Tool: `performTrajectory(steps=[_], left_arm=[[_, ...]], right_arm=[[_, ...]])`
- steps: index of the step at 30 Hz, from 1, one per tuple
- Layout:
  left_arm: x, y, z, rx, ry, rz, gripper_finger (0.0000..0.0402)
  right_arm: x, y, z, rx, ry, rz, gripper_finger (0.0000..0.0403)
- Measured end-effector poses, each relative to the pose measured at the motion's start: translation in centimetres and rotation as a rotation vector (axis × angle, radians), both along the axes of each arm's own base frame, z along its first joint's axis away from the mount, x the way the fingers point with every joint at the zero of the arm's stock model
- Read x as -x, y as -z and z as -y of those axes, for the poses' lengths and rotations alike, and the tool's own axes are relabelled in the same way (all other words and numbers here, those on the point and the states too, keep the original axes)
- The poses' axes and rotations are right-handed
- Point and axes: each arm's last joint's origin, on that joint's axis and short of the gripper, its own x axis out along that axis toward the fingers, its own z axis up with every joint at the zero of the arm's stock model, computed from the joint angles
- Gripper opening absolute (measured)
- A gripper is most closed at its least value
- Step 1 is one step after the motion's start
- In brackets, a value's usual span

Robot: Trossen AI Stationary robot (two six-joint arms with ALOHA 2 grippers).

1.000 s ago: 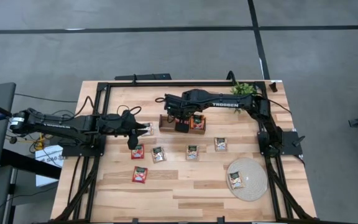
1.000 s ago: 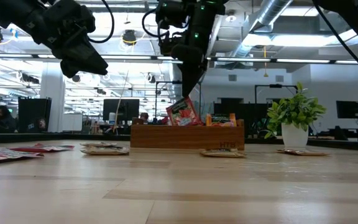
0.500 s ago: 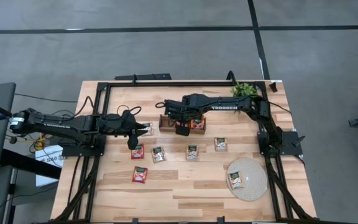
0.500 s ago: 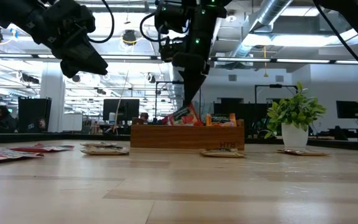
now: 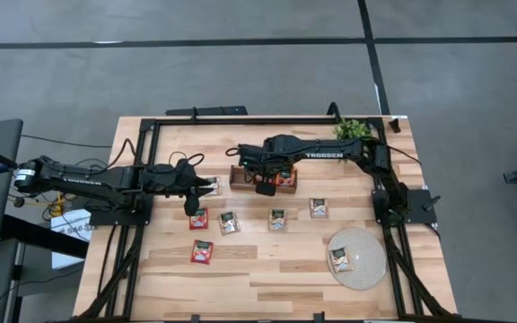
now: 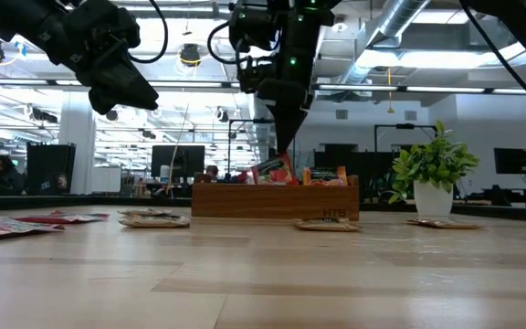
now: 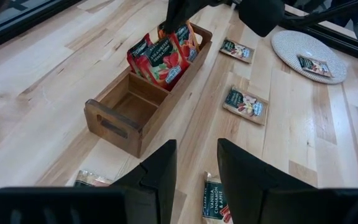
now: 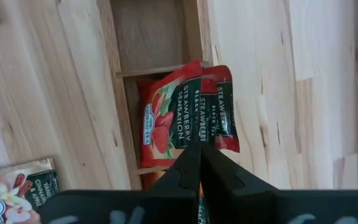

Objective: Pick & Place Tea
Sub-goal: Put the red tea bag into the middle section of the wooden organizer

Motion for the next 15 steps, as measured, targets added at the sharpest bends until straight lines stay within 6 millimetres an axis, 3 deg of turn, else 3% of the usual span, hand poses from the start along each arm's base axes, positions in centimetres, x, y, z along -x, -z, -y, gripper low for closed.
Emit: performTrajectory(steps=[4,15], left_arm=[[0.00,0.01,0.00,0.000,0.000,0.000,0.0107],[0.00,0.00,0.00,0.000,0.000,0.000,0.0107]], right_arm=[[0.07,0.02,-0.10,-0.008,-0.004,-0.008,0.0021],[0.65,0.11,-0.29,-0.014,0.029,-0.064,0.0139]])
